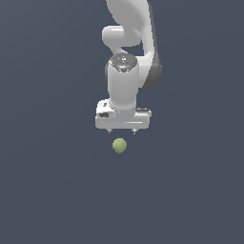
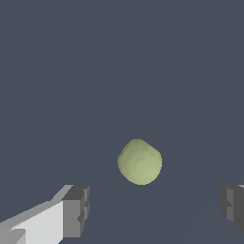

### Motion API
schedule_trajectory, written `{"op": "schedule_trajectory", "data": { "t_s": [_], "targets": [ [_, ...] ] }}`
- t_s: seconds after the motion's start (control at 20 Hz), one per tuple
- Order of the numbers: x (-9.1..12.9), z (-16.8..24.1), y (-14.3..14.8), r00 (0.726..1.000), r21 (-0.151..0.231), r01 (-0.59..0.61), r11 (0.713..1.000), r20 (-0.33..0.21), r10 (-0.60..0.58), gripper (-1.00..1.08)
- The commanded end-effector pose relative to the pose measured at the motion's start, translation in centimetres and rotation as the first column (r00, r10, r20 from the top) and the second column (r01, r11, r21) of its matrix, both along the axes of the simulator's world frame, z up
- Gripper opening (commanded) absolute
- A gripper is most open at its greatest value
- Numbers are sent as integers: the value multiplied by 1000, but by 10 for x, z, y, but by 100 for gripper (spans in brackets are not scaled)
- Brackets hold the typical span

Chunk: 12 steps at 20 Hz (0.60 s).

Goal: Pick up the object and move it to a goal position.

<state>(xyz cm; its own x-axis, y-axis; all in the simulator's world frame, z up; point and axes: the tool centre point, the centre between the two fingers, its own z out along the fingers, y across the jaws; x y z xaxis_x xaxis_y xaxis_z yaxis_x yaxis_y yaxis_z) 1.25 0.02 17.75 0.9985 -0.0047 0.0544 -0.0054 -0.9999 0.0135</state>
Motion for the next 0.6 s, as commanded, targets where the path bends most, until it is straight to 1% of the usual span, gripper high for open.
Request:
{"op": "schedule_trajectory", "data": {
  "t_s": [0.0, 0.15, 0.4, 0.55],
  "targets": [
    [0, 0, 0, 1000, 0, 0, 1000, 0, 0, 100],
    [0, 1, -1, 1000, -5, -3, 1000, 3, 3, 100],
    [3, 8, -6, 1000, -29, -18, 999, 21, 19, 100],
    [3, 11, -7, 999, -36, -26, 999, 26, 27, 100]
  ]
}}
